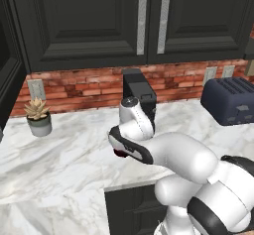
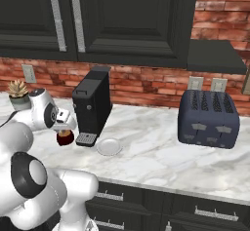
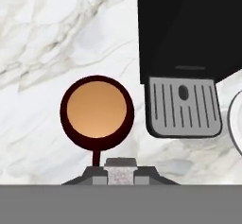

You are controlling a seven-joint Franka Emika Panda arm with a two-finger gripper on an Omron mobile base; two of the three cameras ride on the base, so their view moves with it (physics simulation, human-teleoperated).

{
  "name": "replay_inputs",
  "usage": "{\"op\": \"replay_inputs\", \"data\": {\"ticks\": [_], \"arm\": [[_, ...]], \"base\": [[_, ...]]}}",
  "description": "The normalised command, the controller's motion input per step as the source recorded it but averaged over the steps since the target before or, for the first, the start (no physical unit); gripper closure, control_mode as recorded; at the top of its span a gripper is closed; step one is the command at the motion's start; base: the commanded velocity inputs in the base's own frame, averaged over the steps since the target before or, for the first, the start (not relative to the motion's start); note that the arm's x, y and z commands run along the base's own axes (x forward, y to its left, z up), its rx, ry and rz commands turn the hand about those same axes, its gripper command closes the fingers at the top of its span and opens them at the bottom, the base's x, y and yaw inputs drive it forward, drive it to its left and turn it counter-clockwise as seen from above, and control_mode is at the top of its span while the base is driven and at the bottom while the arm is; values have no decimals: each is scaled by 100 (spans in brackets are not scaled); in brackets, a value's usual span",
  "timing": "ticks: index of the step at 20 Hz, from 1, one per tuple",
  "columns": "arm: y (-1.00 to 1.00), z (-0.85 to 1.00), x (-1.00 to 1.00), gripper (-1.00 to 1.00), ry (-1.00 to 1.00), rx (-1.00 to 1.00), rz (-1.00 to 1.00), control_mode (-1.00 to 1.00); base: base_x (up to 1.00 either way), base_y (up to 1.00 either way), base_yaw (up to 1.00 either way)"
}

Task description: Take a sugar cube from the saucer and place it inside the coffee. Then, grab milk from the fridge and place it next to the coffee on the counter to sweeten the coffee.

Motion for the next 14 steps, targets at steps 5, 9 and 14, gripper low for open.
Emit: {"op": "replay_inputs", "data": {"ticks": [5, 9, 14], "arm": [[12, -23, 27, 100, 0, 0, 0, -100], [21, -14, 34, 100, 1, 0, 0, -100], [9, -7, 11, 100, 0, 0, 0, -100]], "base": [[0, 0, 0], [0, 0, 0], [0, 0, 0]]}}
